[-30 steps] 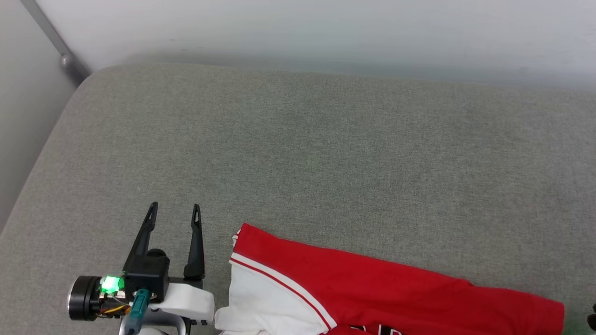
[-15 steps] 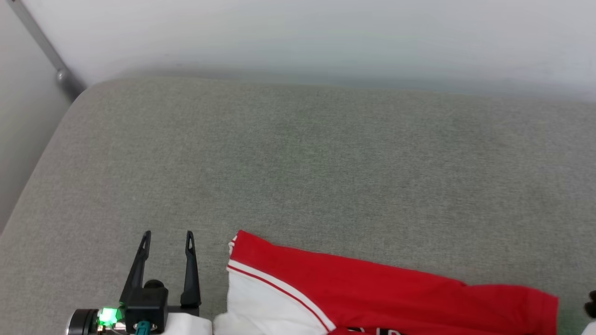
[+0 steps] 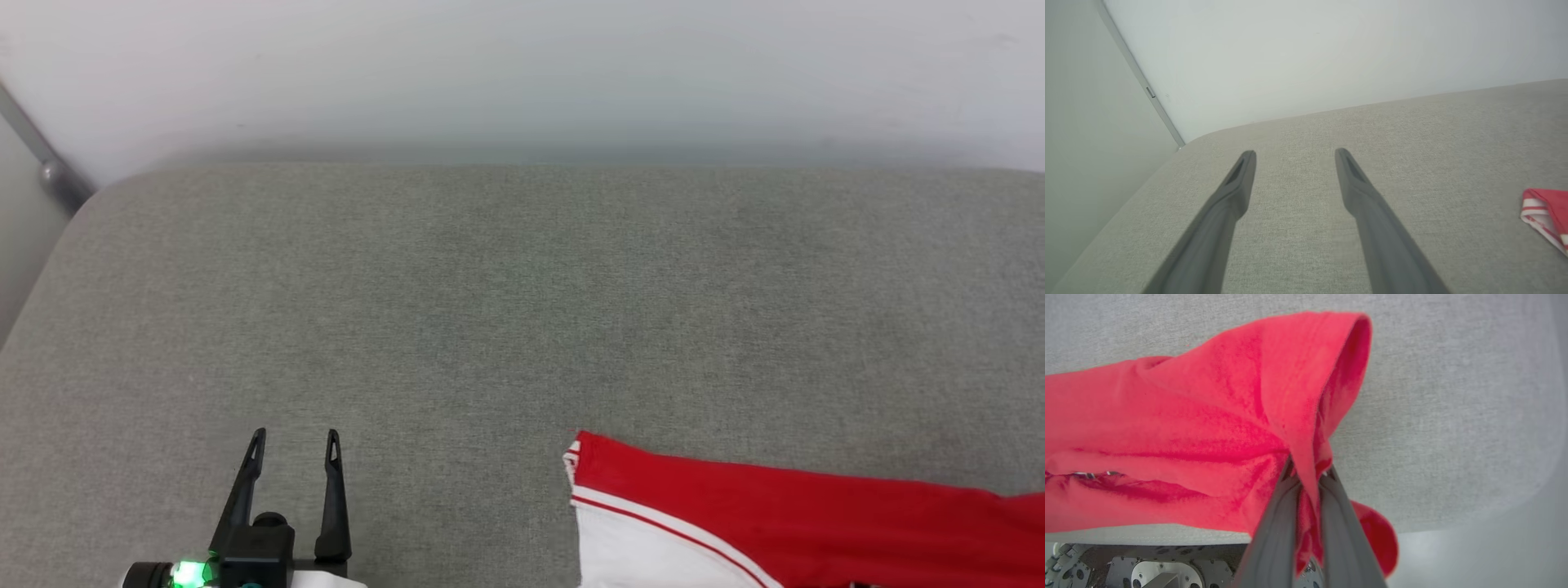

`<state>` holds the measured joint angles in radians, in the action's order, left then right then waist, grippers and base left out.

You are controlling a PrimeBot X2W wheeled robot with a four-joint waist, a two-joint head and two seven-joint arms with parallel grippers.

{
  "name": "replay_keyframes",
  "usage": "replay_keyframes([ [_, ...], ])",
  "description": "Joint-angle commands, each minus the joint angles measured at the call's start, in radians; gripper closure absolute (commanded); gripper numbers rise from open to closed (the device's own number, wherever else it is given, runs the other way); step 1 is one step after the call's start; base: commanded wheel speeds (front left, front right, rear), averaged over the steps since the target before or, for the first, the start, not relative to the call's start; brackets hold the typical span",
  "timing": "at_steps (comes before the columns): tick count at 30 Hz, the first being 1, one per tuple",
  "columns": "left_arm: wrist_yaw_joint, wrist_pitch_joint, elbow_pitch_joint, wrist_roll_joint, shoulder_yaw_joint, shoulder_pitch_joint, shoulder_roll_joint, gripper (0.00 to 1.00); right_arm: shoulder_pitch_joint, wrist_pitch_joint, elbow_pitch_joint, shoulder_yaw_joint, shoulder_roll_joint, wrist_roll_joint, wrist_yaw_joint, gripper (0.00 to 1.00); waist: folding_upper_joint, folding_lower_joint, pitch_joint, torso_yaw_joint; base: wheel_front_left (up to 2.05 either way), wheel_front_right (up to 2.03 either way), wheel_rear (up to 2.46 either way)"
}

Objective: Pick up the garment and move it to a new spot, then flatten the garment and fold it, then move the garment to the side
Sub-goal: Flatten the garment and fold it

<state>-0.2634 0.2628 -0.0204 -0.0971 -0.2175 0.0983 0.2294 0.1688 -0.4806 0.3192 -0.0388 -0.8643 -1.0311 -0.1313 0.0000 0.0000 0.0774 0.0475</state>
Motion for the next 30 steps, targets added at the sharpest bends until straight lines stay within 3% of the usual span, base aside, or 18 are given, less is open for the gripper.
replay_keyframes([
  [1, 0.010, 0.002, 0.000, 0.015, 0.008, 0.010, -0.008, 0.00, 0.012, -0.007, 0.015, 0.019, -0.018, 0.006, 0.001, 1.00, 0.0000, 0.0000, 0.003, -0.007, 0.00, 0.00, 0.00],
  [7, 0.036, 0.002, -0.002, 0.034, 0.032, 0.023, -0.023, 0.00, 0.028, -0.025, -0.095, 0.014, -0.035, 0.029, 0.001, 1.00, 0.0000, 0.0000, -0.005, -0.020, 0.00, 0.00, 0.00],
  [14, 0.061, 0.002, -0.001, 0.052, 0.050, 0.035, -0.038, 0.00, 0.058, -0.076, -0.413, -0.032, -0.031, 0.082, 0.001, 1.00, 0.0000, 0.0000, -0.018, -0.019, 0.00, 0.00, 0.00],
  [20, 0.077, 0.002, 0.001, 0.065, 0.052, 0.009, -0.053, 0.00, -0.016, -0.170, -0.650, -0.149, 0.015, 0.153, 0.001, 1.00, 0.0000, 0.0000, 0.004, 0.003, 0.00, 0.00, 0.00],
  [24, 0.086, 0.002, -0.003, 0.072, 0.051, -0.013, -0.064, 0.00, -0.124, -0.226, -0.705, -0.283, 0.069, 0.202, 0.001, 1.00, 0.0000, 0.0000, 0.023, 0.024, 0.00, 0.00, 0.00],
  [30, 0.098, 0.002, -0.005, 0.077, 0.050, -0.039, -0.071, 0.00, -0.284, -0.256, -0.650, -0.469, 0.141, 0.261, 0.001, 1.00, 0.0000, 0.0000, 0.057, 0.050, 0.00, 0.00, 0.00],
])
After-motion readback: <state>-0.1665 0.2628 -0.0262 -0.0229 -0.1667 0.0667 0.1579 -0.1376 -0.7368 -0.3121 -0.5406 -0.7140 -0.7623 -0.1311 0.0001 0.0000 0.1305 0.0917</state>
